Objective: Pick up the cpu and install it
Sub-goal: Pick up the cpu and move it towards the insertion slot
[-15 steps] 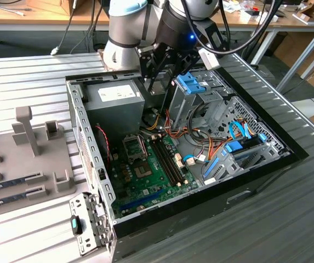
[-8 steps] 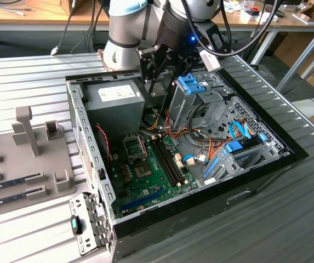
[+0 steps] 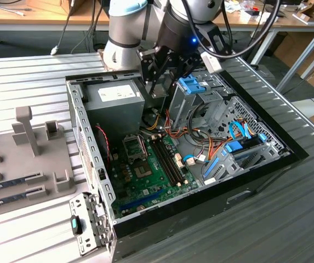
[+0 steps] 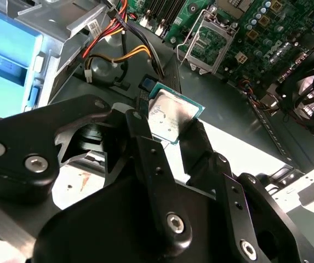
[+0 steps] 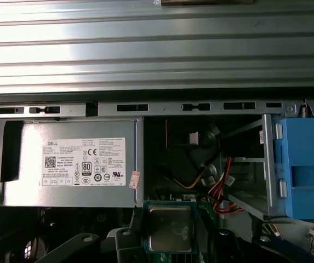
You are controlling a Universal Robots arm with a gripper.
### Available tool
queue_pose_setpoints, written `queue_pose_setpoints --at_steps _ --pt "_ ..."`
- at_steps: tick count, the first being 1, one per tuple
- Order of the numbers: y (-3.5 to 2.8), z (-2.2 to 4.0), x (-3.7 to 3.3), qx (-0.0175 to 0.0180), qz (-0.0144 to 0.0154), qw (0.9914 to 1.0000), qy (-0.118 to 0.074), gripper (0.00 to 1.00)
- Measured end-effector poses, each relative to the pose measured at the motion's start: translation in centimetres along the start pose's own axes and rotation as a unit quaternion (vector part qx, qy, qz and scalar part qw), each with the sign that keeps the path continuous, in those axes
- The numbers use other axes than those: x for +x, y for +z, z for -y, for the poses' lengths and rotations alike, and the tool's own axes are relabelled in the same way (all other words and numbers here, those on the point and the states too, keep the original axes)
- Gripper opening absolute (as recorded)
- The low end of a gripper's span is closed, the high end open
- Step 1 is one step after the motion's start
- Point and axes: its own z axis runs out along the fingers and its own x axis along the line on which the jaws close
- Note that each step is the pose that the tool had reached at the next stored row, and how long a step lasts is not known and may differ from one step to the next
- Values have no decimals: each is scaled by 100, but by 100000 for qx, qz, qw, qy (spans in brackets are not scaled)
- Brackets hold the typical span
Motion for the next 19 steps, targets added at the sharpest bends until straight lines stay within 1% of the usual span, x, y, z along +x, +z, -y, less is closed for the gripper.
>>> queue_pose_setpoints --at_steps 5,19 --pt "1 17 0 7 2 100000 -1 47" --pt "3 89 -2 44 -1 100000 1 47"
